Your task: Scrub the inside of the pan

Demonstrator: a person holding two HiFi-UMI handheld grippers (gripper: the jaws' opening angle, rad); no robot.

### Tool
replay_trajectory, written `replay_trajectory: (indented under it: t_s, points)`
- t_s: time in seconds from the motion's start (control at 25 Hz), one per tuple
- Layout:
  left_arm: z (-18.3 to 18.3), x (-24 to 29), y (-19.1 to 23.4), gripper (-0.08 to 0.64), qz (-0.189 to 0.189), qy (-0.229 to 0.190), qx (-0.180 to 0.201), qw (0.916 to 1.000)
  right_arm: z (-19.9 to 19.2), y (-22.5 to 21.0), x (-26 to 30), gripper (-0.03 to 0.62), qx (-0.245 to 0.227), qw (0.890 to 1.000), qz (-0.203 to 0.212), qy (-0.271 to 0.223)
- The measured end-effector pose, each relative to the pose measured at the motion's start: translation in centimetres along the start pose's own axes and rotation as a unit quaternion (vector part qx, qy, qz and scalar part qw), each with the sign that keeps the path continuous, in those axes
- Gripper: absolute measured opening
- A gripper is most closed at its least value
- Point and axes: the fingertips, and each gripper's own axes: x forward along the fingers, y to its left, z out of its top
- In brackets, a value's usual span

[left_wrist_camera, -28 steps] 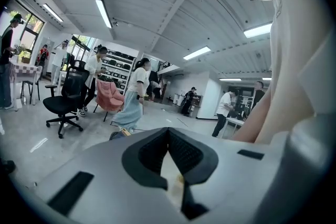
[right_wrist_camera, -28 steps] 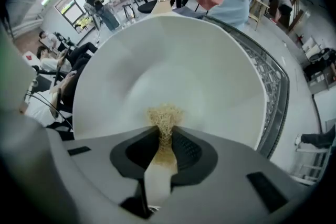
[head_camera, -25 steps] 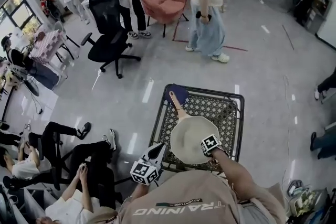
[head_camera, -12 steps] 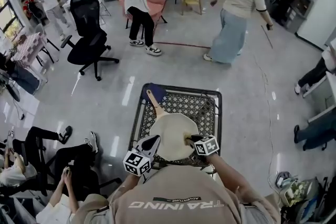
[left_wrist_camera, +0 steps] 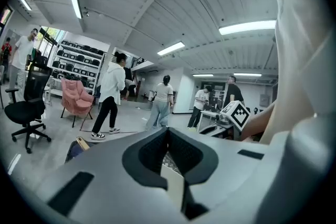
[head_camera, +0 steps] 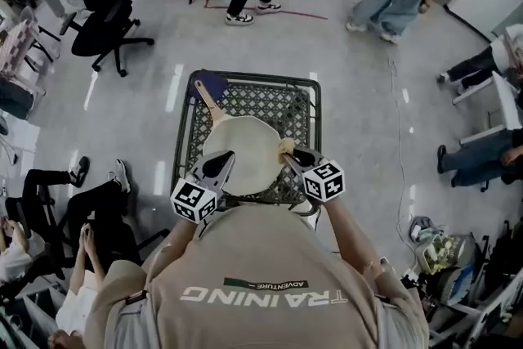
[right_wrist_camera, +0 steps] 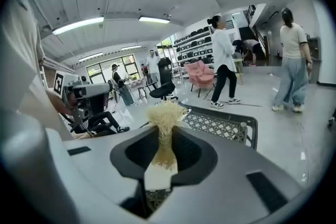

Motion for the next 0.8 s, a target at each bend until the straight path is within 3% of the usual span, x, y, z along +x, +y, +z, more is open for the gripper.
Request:
replay_trajectory:
  t_s: [0.2, 0.48, 0.8]
  points:
    - [0.8, 1.5, 0.1, 0.017, -0.001, 0.000, 0.014, 0.9999, 0.3, -2.3, -2.1, 0.089, -0.011, 0.999, -0.008, -0.030]
    - [0.2, 1.1, 0.8, 0.018, 0.018, 0.012, 0.012, 0.9997, -3.3, -4.6, -2.9, 0.091, 0.016, 0.999, -0.032, -0.022]
    - [-0.3, -0.3, 1.6, 0.017, 0.060, 0.020, 0.009, 0.9979, -13.4, -5.5, -0.4, 0.089, 0.041, 0.995, -0.033, 0.086]
